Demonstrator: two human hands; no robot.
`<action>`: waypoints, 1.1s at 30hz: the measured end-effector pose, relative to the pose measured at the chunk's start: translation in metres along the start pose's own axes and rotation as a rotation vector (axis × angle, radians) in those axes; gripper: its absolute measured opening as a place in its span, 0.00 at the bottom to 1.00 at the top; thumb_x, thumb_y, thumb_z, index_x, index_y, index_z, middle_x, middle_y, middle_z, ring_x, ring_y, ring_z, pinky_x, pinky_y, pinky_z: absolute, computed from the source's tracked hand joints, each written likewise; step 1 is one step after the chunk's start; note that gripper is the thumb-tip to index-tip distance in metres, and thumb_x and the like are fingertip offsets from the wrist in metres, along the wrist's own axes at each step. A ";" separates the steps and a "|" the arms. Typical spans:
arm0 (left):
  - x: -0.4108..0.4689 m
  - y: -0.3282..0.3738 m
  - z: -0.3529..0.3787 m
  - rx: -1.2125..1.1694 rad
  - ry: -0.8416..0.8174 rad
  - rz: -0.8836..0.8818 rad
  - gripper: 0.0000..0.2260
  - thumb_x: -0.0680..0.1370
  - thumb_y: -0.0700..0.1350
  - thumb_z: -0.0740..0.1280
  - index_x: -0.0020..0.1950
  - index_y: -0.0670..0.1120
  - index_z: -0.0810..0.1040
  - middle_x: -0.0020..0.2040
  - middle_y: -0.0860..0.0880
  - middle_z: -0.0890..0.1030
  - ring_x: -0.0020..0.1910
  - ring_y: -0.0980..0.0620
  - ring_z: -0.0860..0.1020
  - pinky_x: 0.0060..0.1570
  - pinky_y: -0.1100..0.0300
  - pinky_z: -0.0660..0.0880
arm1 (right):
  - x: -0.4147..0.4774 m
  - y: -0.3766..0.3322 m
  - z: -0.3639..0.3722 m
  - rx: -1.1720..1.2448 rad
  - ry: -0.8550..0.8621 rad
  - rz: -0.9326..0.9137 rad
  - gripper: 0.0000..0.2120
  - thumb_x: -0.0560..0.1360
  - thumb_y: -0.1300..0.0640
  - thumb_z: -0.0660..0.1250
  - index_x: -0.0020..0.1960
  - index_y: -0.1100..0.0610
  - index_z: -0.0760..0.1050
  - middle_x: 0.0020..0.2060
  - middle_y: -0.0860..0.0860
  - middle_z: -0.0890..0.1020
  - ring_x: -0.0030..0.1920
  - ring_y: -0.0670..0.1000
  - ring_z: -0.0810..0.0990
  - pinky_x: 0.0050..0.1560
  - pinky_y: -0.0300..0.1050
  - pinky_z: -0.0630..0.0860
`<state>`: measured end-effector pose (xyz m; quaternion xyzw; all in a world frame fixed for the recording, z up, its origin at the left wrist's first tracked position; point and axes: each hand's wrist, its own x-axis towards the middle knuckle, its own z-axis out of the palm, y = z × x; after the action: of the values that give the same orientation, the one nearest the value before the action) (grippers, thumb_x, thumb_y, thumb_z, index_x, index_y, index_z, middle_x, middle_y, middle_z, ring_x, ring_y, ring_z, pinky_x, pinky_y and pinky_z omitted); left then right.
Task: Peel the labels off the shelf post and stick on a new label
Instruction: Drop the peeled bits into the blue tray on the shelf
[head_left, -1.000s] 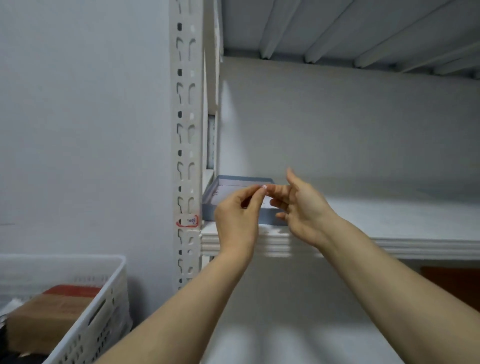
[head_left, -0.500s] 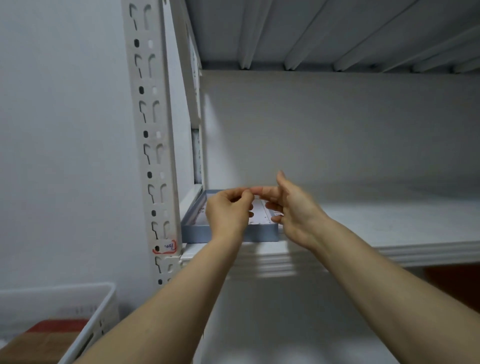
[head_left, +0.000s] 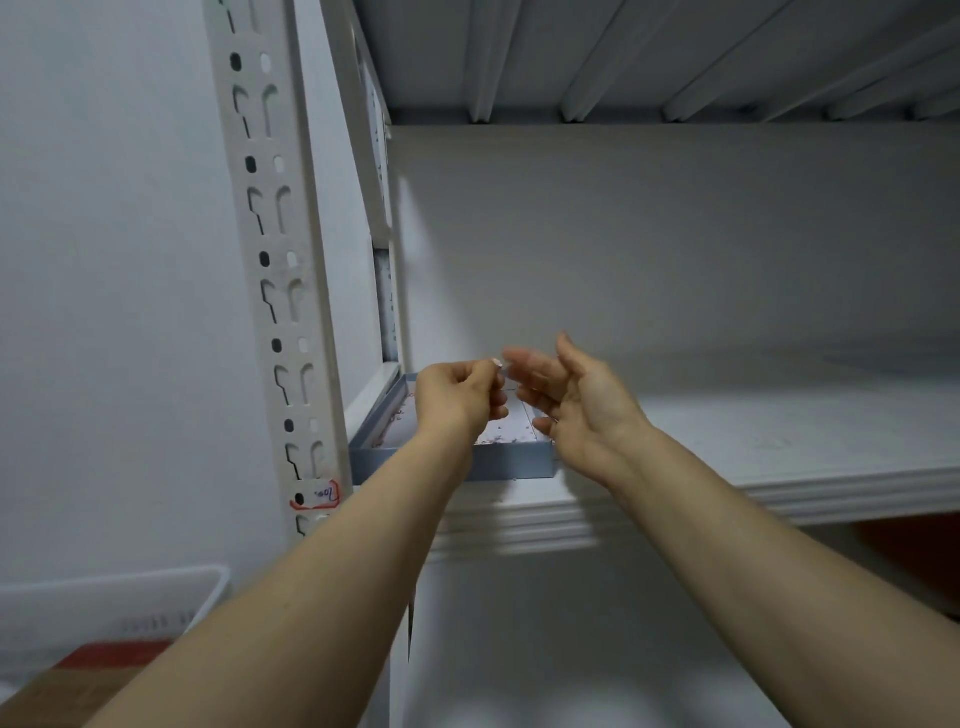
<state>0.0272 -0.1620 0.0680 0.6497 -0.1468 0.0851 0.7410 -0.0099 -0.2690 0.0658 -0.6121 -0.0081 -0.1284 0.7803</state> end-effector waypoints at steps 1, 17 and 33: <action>0.002 0.000 0.000 -0.018 0.001 -0.009 0.12 0.77 0.38 0.64 0.33 0.39 0.75 0.29 0.47 0.73 0.27 0.52 0.70 0.25 0.68 0.73 | 0.002 0.000 -0.002 0.021 0.000 -0.008 0.23 0.79 0.41 0.51 0.47 0.51 0.82 0.45 0.45 0.82 0.46 0.46 0.73 0.43 0.42 0.63; 0.019 0.000 -0.004 0.056 0.002 -0.111 0.10 0.76 0.33 0.60 0.36 0.37 0.76 0.31 0.44 0.76 0.35 0.46 0.76 0.47 0.56 0.80 | 0.023 0.004 0.001 -0.399 0.145 -0.196 0.09 0.76 0.68 0.63 0.50 0.59 0.79 0.47 0.56 0.82 0.39 0.47 0.80 0.46 0.42 0.75; -0.004 -0.008 -0.031 0.476 0.049 0.142 0.14 0.78 0.49 0.64 0.35 0.44 0.75 0.31 0.45 0.73 0.34 0.49 0.70 0.40 0.56 0.70 | -0.031 0.024 0.007 -1.394 -0.396 -0.499 0.18 0.69 0.51 0.73 0.58 0.51 0.79 0.56 0.47 0.79 0.52 0.46 0.76 0.49 0.34 0.69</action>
<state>0.0294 -0.1326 0.0561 0.7916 -0.1499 0.1850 0.5628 -0.0335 -0.2516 0.0397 -0.9544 -0.2028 -0.1640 0.1455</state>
